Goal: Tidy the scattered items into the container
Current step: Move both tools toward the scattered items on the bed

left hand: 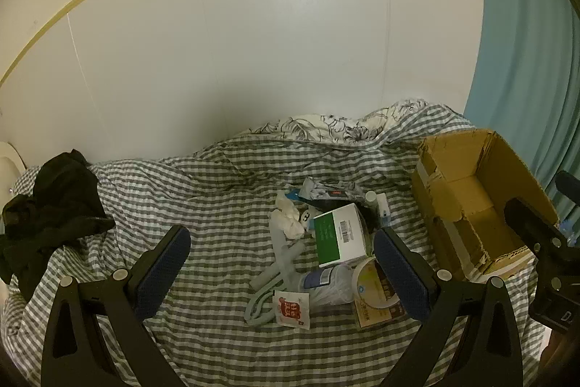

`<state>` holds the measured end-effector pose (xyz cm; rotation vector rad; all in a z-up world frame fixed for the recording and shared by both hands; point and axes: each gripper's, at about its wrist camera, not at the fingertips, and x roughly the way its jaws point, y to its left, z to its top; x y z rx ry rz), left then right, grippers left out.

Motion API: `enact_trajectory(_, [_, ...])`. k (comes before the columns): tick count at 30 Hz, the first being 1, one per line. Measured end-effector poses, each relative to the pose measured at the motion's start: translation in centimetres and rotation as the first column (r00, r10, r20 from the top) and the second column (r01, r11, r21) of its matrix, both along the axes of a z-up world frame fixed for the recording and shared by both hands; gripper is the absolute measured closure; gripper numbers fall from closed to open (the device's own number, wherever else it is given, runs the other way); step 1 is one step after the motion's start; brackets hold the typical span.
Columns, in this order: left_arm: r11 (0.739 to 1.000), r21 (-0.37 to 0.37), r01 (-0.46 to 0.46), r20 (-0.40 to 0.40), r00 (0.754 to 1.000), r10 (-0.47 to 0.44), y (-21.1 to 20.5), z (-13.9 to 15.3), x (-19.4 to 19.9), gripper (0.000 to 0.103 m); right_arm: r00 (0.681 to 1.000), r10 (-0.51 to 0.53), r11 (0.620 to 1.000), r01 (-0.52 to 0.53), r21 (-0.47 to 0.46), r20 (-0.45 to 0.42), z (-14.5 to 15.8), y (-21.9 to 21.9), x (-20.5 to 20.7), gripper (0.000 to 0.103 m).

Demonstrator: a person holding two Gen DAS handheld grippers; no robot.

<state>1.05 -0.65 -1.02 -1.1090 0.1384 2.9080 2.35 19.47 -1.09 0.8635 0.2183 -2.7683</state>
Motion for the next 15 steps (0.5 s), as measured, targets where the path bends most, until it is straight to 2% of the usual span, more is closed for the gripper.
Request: enact_trajectory(15, [1.000, -0.028, 0.007, 0.007, 1.000, -0.007, 0.61, -0.24, 0.03, 0.000, 1.000, 0.001, 1.000, -0.001, 0.002, -0.004, 0.23, 0.28, -0.04, 0.000])
